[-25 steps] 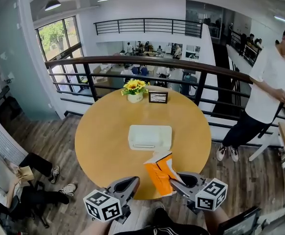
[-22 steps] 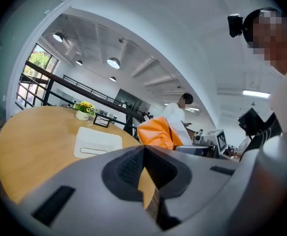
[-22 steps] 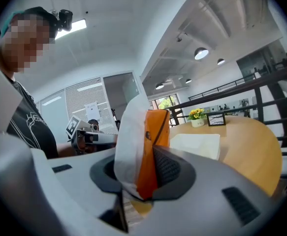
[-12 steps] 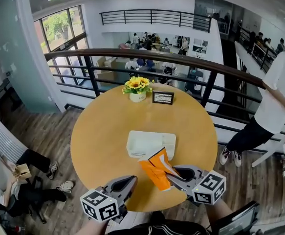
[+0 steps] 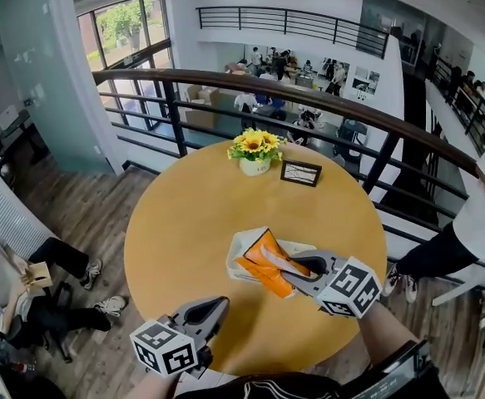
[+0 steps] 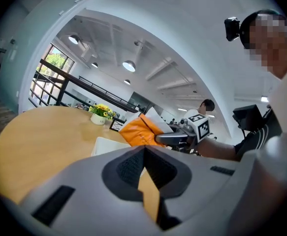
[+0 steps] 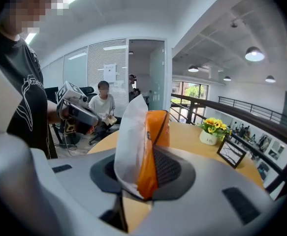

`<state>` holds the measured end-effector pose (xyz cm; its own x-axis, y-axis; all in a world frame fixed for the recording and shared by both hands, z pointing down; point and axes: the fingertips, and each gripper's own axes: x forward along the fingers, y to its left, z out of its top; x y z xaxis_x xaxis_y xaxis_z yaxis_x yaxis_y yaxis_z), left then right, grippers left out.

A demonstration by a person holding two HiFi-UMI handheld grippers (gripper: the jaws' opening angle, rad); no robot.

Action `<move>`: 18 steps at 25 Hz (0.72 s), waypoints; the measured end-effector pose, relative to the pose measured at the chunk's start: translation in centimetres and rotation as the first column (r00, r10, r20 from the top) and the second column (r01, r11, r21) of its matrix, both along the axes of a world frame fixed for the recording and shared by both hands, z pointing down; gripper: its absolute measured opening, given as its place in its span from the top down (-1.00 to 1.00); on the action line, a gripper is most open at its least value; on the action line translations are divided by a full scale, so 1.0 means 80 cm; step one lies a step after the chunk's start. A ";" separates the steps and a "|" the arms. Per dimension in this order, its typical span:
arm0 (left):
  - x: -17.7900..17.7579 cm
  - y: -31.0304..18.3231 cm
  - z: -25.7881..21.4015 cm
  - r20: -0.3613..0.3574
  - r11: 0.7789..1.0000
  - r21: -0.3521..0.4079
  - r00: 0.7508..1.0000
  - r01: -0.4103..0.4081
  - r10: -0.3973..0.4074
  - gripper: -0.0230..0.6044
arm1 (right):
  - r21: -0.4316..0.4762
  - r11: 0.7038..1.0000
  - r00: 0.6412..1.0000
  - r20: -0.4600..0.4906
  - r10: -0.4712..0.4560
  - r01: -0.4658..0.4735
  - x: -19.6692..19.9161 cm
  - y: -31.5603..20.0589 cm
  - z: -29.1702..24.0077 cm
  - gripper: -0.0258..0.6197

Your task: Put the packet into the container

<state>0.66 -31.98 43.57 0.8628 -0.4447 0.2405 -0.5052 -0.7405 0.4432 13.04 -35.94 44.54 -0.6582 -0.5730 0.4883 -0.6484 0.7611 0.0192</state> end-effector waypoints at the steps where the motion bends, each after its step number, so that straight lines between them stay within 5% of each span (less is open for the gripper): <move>1: 0.000 -0.004 0.002 0.002 1.000 -0.003 1.000 0.006 -0.006 0.91 | -0.009 1.000 1.000 -0.020 -0.022 0.022 0.000 -0.010 0.005 0.57; 9: -0.009 -0.025 0.011 0.013 0.999 -0.027 0.999 0.048 -0.047 0.91 | -0.079 0.977 0.963 -0.175 -0.207 0.196 -0.006 -0.057 0.049 0.57; 18: -0.013 -0.041 0.031 0.019 0.992 -0.078 0.995 0.098 -0.096 0.91 | -0.203 0.931 0.909 -0.230 -0.347 0.304 -0.020 -0.081 0.102 0.57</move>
<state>-0.41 -35.24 46.04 0.8124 -0.5052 0.2912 -0.5802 -0.6508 0.4897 11.45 -42.43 52.70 -0.6337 -0.2488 0.7325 -0.3528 0.9356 0.0125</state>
